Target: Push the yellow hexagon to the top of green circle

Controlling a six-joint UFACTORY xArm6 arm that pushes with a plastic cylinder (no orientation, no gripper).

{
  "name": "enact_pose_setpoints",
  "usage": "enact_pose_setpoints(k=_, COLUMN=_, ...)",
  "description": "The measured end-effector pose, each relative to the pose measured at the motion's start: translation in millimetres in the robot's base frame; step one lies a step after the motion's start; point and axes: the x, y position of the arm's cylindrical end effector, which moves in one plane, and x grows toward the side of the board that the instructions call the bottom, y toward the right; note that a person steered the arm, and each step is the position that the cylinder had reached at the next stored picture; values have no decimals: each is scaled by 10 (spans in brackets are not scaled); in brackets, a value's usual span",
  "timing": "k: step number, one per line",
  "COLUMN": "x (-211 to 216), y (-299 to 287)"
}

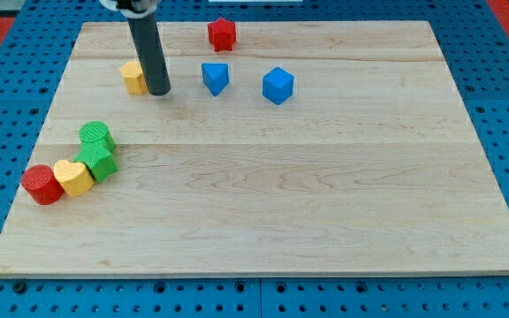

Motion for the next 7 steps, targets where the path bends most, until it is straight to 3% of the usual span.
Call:
enact_pose_setpoints(k=1, x=-306, y=-16)
enact_pose_setpoints(k=2, x=-313, y=-367)
enact_pose_setpoints(k=4, x=88, y=-376)
enact_pose_setpoints(k=6, x=-380, y=-254)
enact_pose_setpoints(k=7, x=-213, y=-428)
